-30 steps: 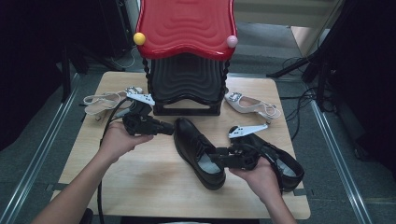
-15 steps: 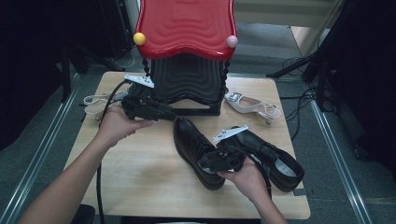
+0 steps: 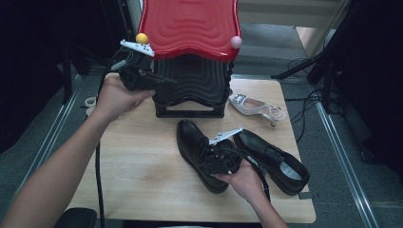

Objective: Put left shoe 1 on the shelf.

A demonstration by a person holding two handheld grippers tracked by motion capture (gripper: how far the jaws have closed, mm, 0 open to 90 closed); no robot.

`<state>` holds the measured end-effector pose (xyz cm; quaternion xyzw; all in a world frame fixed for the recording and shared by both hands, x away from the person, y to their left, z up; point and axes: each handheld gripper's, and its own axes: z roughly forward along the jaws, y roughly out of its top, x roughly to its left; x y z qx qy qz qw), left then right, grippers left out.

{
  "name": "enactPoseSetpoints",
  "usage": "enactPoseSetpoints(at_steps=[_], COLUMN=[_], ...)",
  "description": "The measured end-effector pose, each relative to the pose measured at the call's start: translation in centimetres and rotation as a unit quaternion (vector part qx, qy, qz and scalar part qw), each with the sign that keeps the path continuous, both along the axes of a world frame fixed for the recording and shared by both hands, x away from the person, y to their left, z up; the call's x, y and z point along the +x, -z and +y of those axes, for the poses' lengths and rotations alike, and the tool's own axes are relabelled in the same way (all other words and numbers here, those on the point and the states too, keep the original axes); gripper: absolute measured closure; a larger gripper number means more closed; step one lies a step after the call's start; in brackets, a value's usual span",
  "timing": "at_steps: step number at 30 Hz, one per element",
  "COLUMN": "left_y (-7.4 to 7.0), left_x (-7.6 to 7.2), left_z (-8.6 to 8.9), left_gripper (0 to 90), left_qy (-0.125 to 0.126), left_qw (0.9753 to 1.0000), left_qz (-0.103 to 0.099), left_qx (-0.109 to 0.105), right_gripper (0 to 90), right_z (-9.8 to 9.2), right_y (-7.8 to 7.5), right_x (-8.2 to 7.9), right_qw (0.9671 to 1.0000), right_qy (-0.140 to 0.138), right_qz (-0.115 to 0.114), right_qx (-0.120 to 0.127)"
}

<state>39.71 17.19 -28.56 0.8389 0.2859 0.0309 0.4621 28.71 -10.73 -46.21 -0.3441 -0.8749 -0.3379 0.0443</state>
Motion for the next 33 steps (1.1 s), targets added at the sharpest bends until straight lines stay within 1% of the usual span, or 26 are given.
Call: enactPoseSetpoints(at_steps=[2, 3, 4, 5, 6, 7, 8, 9, 10, 11, 12, 13, 15, 16, 17, 18, 19, 20, 21, 22, 23, 24, 26, 27, 28, 33], left_y=[-1.4, -1.4, -2.3, -2.3, -3.1, -3.1, -3.5, -4.1, -4.1, -4.4, -4.9, -5.1, -5.3, -5.5, -5.5, -5.5, -5.5, -5.5, -5.4, -5.1, -5.0, -4.9, -4.9, -4.9, -5.0, -4.8], left_x=[0.7, 0.7, 1.3, 1.3, 1.9, 1.9, 2.2, 3.0, 3.0, 3.3, 4.0, 4.4, 4.7, 5.5, 5.5, 5.9, 6.4, 6.4, 6.7, 7.0, 7.1, 7.3, 7.5, 7.6, 7.7, 8.0], left_z=[-0.4, -0.4, -0.7, -0.7, -0.9, -0.9, -1.0, -1.1, -1.1, -1.2, -1.4, -1.4, -1.4, -1.4, -1.4, -1.2, -1.0, -1.0, -1.0, -1.0, -1.0, -0.9, -0.9, -1.0, -1.0, -1.1], left_gripper=[84.9, 86.9, 88.0, 89.8, 89.8, 89.8, 89.8, 89.8, 89.8, 89.8, 89.8, 89.8, 89.8, 89.8, 89.8, 89.8, 89.8, 89.8, 89.8, 89.8, 89.9, 89.9, 89.9, 89.9, 89.9, 90.0], left_qy=[-0.007, -0.007, -0.009, -0.009, -0.01, -0.01, -0.014, -0.02, -0.02, -0.023, -0.026, -0.029, -0.032, -0.038, -0.038, -0.044, -0.052, -0.052, -0.061, -0.065, -0.068, -0.068, -0.084, -0.086, -0.089, -0.095], left_qw=[0.9999, 0.9999, 0.9996, 0.9996, 0.9995, 0.9995, 0.9994, 0.9993, 0.9993, 0.9993, 0.9991, 0.999, 0.9988, 0.9985, 0.9985, 0.9984, 0.9981, 0.9981, 0.9978, 0.9975, 0.9972, 0.9973, 0.996, 0.9959, 0.9954, 0.9946], left_qz=[-0.015, -0.015, -0.025, -0.025, -0.029, -0.029, -0.032, -0.032, -0.032, -0.03, -0.034, -0.034, -0.036, -0.036, -0.036, -0.033, -0.031, -0.031, -0.026, -0.026, -0.027, -0.027, -0.028, -0.025, -0.029, -0.026], left_qx=[0.004, 0.004, 0.005, 0.005, 0.004, 0.004, 0.003, 0.0, 0.0, 0.001, 0.007, 0.008, 0.009, 0.015, 0.015, 0.013, 0.004, 0.004, 0.003, 0.008, 0.014, 0.006, 0.008, 0.007, 0.018, 0.03], right_gripper=[57.6, 58.2, 58.7, 58.7, 59.4, 59.4, 59.7, 60.5, 60.5, 61.6, 63.3, 63.7, 64.3, 67.1, 68.3, 68.3, 69.6, 69.6, 70.0, 70.0, 70.2, 71.1, 72.4, 73.3, 76.1, 85.2], right_z=[0.3, 0.5, 0.6, 0.6, 0.8, 0.8, 0.9, 1.1, 1.1, 1.2, 1.5, 1.6, 1.8, 2.1, 2.2, 2.2, 2.3, 2.3, 2.3, 2.4, 2.6, 2.7, 2.8, 2.9, 2.8, 2.3], right_y=[0.3, 0.4, 0.5, 0.5, 0.6, 0.6, 0.6, 0.7, 0.7, 0.7, 0.8, 0.9, 1.0, 1.1, 1.2, 1.2, 1.1, 1.1, 1.1, 1.2, 1.5, 1.6, 1.6, 1.6, 1.6, 1.6], right_x=[0.2, 0.3, 0.3, 0.3, 0.3, 0.3, 0.4, 0.4, 0.4, 0.5, 0.6, 0.7, 0.8, 0.8, 0.9, 0.9, 1.0, 1.0, 1.1, 1.2, 1.4, 1.4, 1.4, 1.3, 1.4, 1.7], right_qw=[1.0, 1.0, 0.9999, 0.9999, 0.9999, 0.9999, 0.9999, 0.9999, 0.9999, 0.9999, 0.9997, 0.9995, 0.9993, 0.9993, 0.9993, 0.9993, 0.9992, 0.9992, 0.9991, 0.999, 0.9986, 0.9985, 0.9984, 0.9984, 0.9983, 0.9978], right_qy=[-0.001, -0.002, -0.002, -0.002, -0.003, -0.003, -0.003, -0.004, -0.004, -0.003, 0.001, 0.003, 0.005, 0.008, 0.009, 0.009, 0.014, 0.014, 0.014, 0.014, 0.009, 0.007, 0.005, 0.002, 0.002, 0.013], right_qz=[0.006, 0.008, 0.011, 0.011, 0.014, 0.014, 0.015, 0.014, 0.014, 0.015, 0.026, 0.032, 0.038, 0.035, 0.03, 0.03, 0.033, 0.033, 0.035, 0.037, 0.044, 0.046, 0.044, 0.043, 0.045, 0.059], right_qx=[-0.002, -0.002, -0.004, -0.004, -0.005, -0.005, -0.006, -0.006, -0.006, -0.006, -0.005, -0.005, -0.004, -0.014, -0.018, -0.018, -0.016, -0.016, -0.017, -0.021, -0.026, -0.029, -0.034, -0.036, -0.036, -0.029])
